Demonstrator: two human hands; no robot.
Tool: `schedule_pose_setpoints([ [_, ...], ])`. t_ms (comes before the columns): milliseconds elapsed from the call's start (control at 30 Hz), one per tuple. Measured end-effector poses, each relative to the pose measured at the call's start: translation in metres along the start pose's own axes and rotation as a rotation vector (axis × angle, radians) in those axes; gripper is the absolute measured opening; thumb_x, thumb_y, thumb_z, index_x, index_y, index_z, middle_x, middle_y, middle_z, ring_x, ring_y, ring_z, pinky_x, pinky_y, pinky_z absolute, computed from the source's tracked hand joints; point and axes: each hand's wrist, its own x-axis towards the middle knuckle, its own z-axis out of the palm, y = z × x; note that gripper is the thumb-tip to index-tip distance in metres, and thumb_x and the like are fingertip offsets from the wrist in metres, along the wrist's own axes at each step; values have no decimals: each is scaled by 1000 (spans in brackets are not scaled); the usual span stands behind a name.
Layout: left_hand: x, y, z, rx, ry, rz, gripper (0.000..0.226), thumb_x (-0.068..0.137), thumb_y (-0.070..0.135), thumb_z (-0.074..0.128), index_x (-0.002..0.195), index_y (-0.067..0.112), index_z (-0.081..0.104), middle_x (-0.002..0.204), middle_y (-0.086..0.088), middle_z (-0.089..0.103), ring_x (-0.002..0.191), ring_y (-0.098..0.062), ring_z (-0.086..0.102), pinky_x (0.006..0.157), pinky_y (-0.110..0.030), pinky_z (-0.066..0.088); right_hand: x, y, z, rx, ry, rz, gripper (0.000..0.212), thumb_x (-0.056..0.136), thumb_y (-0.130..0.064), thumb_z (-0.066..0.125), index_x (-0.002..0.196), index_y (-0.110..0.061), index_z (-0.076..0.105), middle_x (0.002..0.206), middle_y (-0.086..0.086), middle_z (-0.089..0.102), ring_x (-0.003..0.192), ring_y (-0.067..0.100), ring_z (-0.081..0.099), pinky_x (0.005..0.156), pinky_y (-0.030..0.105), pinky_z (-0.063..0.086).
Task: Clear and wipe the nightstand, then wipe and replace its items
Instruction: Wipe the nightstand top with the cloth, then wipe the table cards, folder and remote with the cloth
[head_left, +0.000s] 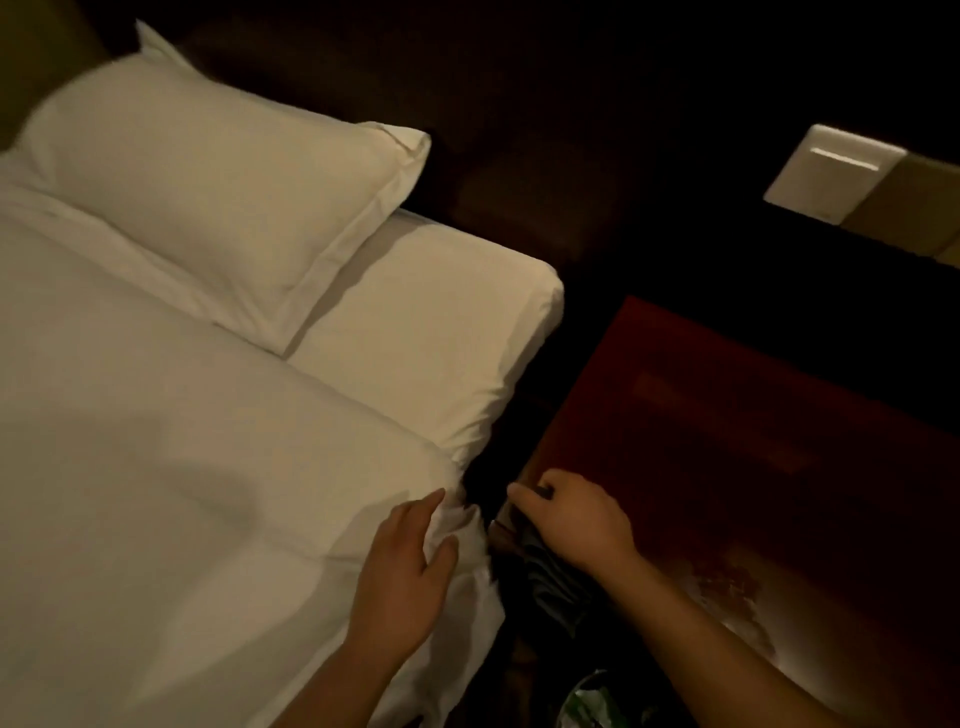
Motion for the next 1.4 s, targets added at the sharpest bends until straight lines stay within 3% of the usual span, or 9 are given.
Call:
schedule_pose_setpoints([
  [200, -38, -53, -65, -24, 111, -157, 51, 99, 31, 57, 148, 35, 42, 147, 7, 45, 135, -16, 46, 108, -35, 42, -21, -90, 29, 103, -123, -178, 52, 81, -68, 52, 63, -22, 39, 58, -3, 46, 52, 11, 47, 51, 29, 34],
  [333, -72, -105, -124, -35, 219, -280, 53, 99, 31, 57, 148, 38, 40, 151, 5, 43, 137, -17, 45, 111, -39, 40, -43, -172, 66, 233, -289, -287, 48, 85, -62, 58, 67, -18, 51, 63, -3, 53, 63, 15, 55, 62, 33, 42],
  [467, -113, -160, -182, 17, 317, -364, 59, 98, 31, 57, 153, 35, 34, 155, 5, 40, 141, -17, 39, 115, -34, 34, -78, -245, 113, 299, -471, -336, 59, 84, -64, 61, 80, -4, 59, 69, 4, 59, 65, 17, 58, 65, 34, 45],
  [767, -178, -256, -271, 136, 397, -458, 67, 99, 42, 52, 158, 31, 22, 165, -5, 25, 153, -24, 19, 123, -39, 17, -133, -366, 194, 311, -485, -374, 62, 82, -67, 61, 82, -5, 62, 77, 12, 67, 61, 19, 63, 62, 34, 49],
  [867, -189, -277, -290, 146, 395, -464, 68, 99, 45, 51, 158, 29, 22, 166, -6, 24, 153, -25, 19, 124, -41, 18, -146, -393, 212, 305, -494, -391, 64, 83, -67, 59, 83, -4, 62, 80, 15, 68, 66, 27, 65, 63, 36, 50],
  [1100, -203, -314, -323, 112, 421, -475, 72, 92, 55, 38, 156, 22, 29, 163, -8, 30, 152, -27, 24, 123, -43, 22, -169, -431, 236, 399, -585, -312, 65, 71, -71, 70, 86, -8, 67, 77, 10, 71, 65, 19, 70, 64, 30, 56],
  [1233, -201, -333, -326, 129, 421, -476, 66, 99, 46, 48, 157, 23, 26, 165, -8, 26, 153, -26, 19, 125, -40, 18, -164, -437, 250, 491, -682, -215, 58, 66, -63, 79, 88, -10, 70, 83, 11, 75, 77, 30, 74, 72, 41, 60],
  [1400, -184, -343, -327, 101, 437, -515, 67, 99, 42, 52, 157, 25, 24, 165, -8, 26, 154, -26, 18, 125, -41, 18, -151, -441, 264, 594, -842, -120, 52, 67, -52, 84, 97, -11, 73, 86, 11, 75, 76, 27, 74, 64, 30, 56],
])
